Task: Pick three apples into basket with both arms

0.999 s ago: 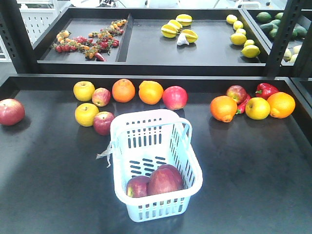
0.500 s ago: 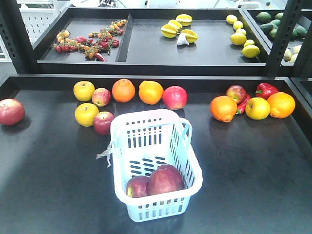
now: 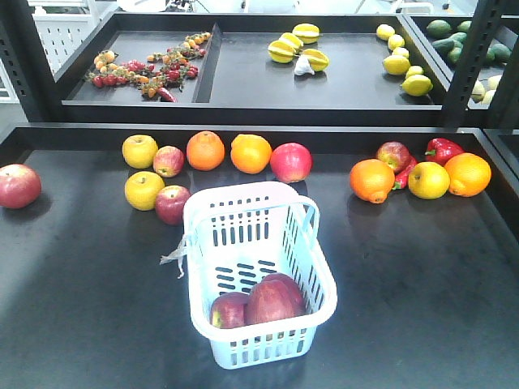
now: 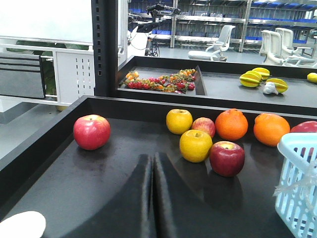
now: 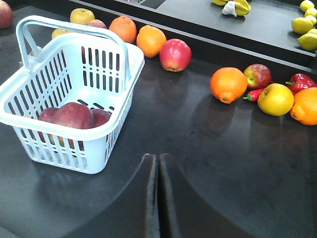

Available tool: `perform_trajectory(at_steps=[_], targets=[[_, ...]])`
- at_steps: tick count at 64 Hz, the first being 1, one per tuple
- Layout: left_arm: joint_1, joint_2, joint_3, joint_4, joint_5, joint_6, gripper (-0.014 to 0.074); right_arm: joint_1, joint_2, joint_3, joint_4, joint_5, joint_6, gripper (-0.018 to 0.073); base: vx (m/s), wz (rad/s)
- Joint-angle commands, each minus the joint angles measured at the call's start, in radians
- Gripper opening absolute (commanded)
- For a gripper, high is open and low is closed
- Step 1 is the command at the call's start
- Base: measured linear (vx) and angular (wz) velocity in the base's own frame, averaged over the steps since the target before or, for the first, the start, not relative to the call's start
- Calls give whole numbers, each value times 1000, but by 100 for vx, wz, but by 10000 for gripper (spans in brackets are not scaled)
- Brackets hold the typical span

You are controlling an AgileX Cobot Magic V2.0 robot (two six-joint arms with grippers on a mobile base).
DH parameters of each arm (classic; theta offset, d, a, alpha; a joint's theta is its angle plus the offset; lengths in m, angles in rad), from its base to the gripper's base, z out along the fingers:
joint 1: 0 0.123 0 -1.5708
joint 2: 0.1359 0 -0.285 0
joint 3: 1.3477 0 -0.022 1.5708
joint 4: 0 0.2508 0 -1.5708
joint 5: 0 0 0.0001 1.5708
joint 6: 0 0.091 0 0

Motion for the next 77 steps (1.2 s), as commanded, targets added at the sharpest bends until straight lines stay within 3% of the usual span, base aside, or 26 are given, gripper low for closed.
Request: perform_trajectory(at_steps=[1,16,24,36,50,55,77], targets=[[2,-15,23,-11,-80,-10,-6,-1,11,-23,-10,-74,0,-1,0,0],[2,-15,23,-11,-80,-10,-6,-1,13,80,-17,-119,0,-1,0,0],[2,-15,23,-11,-80,-10,-6,-25,13,186,-27,-280,36,-1,0,0],[2,-15,23,-11,-80,-10,-6,-183,-51,371,-29,-516,209,-1,0,0],[2,-14,23,-11,-80,-10,-6,-328,-236,502,-29,-527,352,-1,0,0],[2,-14,23,-11,-80,-10,-6,-376,-256,501,-35,-526,358,-1,0,0],[2,-14,23,-11,-80,-10,-6,-388,-255,501,-66,-687,342,-1,0,0]])
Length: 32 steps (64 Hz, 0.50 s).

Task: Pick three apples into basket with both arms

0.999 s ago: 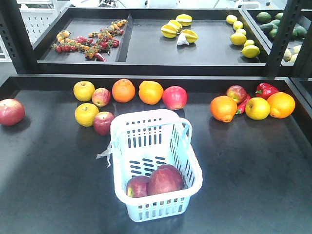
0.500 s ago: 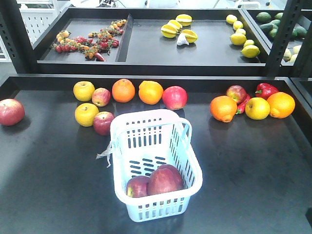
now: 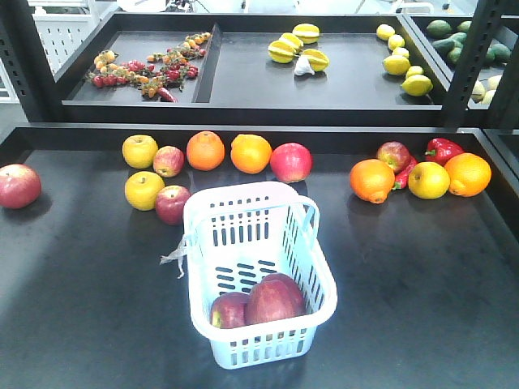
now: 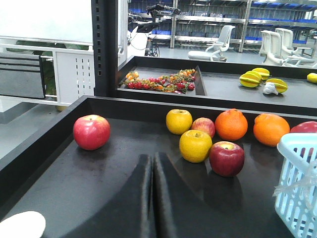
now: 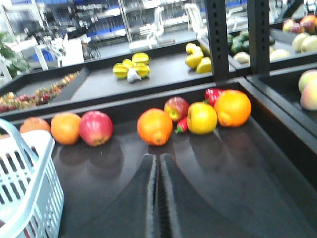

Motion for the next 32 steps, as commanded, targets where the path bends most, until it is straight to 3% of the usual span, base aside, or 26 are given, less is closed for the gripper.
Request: perform_trajectory(at_steps=[1,10,32], targets=[[2,-14,23,-11,-80,-10,-6,-5,-11,15,-21,-110,-7,-1,0,0],[2,-14,23,-11,-80,-10,-6,-5,-11,15,-66,-120,-7,-1,0,0],[2,-14,23,-11,-80,-10,-6,-5,-11,15,-65,-147,-7,-1,0,0]])
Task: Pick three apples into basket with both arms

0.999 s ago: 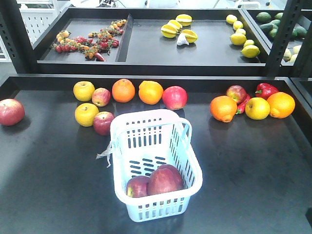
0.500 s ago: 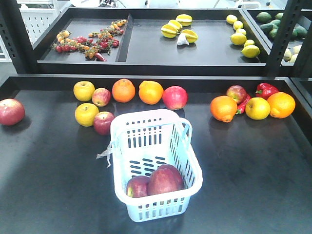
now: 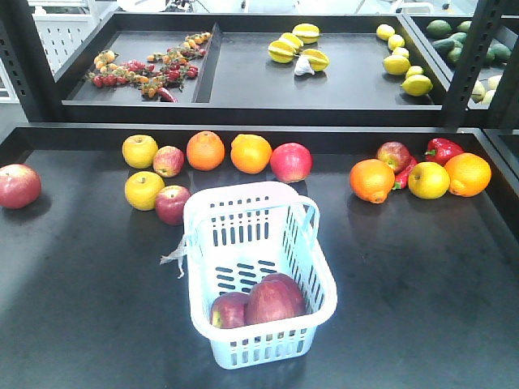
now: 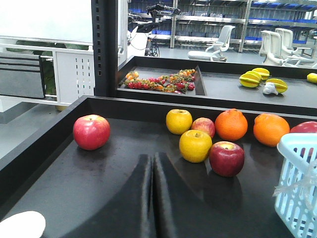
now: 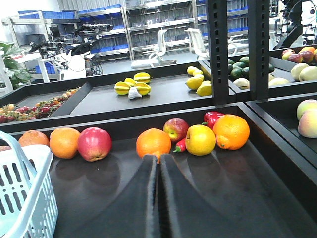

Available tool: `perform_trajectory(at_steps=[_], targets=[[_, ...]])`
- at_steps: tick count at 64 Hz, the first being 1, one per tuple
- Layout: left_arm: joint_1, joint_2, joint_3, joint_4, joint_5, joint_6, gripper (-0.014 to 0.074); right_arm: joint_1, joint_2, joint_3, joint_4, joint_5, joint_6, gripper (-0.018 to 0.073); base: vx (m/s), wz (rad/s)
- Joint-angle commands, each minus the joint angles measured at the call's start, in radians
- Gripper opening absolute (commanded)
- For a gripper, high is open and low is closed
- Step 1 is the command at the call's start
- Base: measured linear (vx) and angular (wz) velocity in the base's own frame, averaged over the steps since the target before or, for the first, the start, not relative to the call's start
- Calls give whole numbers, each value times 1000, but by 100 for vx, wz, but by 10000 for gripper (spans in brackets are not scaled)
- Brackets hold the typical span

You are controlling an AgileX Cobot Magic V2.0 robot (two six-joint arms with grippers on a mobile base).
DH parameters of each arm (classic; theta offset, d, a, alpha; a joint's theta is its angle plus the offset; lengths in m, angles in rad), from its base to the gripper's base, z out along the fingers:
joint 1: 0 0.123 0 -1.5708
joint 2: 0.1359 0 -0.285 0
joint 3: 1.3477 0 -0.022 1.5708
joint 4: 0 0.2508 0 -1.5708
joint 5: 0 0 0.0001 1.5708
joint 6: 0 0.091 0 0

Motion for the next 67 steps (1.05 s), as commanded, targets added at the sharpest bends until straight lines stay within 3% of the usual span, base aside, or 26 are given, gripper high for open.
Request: perform_trajectory(at_steps=[1,67], targets=[[2,-14,23,-11,-80,-10,-6,-5,-11,15,-13,-83,-6,-1,0,0],[2,-14,23,-11,-80,-10,-6,-5,-11,15,-12,-64,-6,-1,0,0]])
